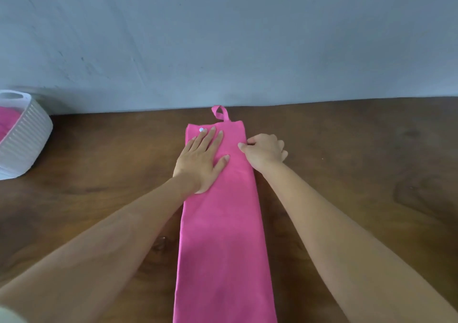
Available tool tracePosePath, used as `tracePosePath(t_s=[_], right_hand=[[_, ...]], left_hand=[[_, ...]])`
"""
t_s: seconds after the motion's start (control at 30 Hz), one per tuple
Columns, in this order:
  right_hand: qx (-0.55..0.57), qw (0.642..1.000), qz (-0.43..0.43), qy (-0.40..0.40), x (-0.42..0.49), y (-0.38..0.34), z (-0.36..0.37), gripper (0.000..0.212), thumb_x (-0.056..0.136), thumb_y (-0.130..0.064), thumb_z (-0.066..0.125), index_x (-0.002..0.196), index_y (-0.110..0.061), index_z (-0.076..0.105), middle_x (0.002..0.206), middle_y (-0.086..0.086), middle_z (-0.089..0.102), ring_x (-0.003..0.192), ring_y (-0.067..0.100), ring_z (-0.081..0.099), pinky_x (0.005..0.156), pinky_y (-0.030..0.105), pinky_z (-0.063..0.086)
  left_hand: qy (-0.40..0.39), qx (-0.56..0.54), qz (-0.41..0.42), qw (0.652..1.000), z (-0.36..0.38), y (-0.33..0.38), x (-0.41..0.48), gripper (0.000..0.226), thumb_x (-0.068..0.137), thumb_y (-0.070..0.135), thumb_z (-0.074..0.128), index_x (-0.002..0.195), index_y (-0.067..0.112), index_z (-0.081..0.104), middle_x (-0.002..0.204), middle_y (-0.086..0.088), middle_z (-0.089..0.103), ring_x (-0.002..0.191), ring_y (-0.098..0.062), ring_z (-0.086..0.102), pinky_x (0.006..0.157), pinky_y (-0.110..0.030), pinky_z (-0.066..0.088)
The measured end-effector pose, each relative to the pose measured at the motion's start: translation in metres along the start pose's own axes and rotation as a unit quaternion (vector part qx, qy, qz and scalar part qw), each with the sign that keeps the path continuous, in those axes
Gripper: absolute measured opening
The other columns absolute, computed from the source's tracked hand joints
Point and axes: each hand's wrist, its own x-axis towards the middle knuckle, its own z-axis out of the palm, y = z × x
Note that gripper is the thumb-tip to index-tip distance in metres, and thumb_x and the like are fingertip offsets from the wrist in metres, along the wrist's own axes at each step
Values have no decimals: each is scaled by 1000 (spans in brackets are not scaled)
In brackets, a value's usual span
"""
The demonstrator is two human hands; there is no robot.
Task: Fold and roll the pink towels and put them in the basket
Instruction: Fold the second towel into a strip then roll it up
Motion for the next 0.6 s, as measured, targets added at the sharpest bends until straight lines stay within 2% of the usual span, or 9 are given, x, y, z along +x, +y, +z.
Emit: tracePosePath(t_s=[0.1,0.3,0.6], right_hand=[[4,1000,-21,10,-12,11,3,29,90,-58,62,107,-37,73,123,-1,56,125,28,41,102,43,31],[13,999,-43,25,-46,31,5,34,88,-58,64,109,-32,69,117,-6,54,119,22,40,103,38,27],[-9,997,-46,58,-117,57,9,27,93,-53,60,107,-30,65,111,-13,48,117,15,40,106,34,23]], left_hand=[[-1,7,0,1000,-2,-5,16,72,101,65,8,162,28,-7,170,6,-9,155,-12,-13,128,-37,-2],[-13,2,-8,1000,-8,-12,42,72,101,64,10,163,28,-4,170,5,-6,156,-14,-9,127,-38,-2],[-19,9,3,1000,-11,-19,59,74,101,64,7,163,23,-2,171,-1,-4,157,-20,-6,128,-41,0]])
